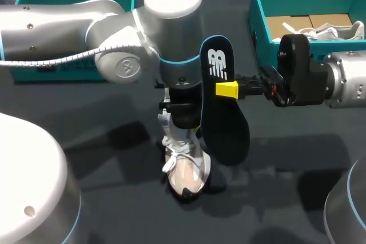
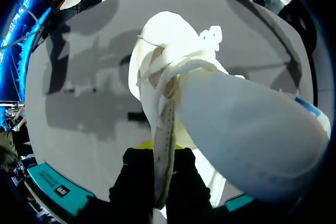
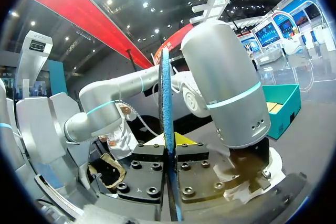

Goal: Take the shoe out of the shoebox, open the shoe tongue, remove and reinsert the insole, then place the shoe into the shoebox

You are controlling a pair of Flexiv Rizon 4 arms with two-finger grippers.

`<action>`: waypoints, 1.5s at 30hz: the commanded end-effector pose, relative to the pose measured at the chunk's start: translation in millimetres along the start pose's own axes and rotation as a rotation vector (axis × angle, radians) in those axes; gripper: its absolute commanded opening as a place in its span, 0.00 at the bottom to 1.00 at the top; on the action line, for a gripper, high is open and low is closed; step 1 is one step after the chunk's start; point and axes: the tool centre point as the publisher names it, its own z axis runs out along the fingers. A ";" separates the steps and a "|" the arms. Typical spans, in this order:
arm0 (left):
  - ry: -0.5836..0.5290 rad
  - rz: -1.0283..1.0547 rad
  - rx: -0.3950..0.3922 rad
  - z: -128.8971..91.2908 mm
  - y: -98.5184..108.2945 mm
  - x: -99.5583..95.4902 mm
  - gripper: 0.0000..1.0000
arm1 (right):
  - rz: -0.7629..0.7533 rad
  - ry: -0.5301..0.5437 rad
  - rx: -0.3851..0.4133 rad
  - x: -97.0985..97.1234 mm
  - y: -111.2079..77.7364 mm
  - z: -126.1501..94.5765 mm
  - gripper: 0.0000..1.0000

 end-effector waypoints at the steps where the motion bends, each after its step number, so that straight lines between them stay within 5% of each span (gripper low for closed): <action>1: 0.014 0.005 0.011 7.5 4.5 -7.1 0.00 | 0.001 -0.003 0.000 1.0 -0.8 0.8 0.00; 34: 0.024 0.096 0.011 29.2 7.2 -20.2 0.00 | 0.001 -0.003 0.000 1.0 -0.8 0.8 0.00; 39: 0.024 0.106 0.005 29.6 8.6 -22.5 0.36 | 0.001 -0.003 0.000 1.0 -0.8 0.8 0.00; 42: 0.015 0.105 0.004 27.4 10.8 -23.3 0.49 | 0.001 -0.003 0.000 1.0 -0.8 0.8 0.00; 45: -0.010 0.102 -0.009 20.7 12.3 -22.2 0.76 | 0.001 -0.003 0.000 1.0 -0.8 0.8 0.00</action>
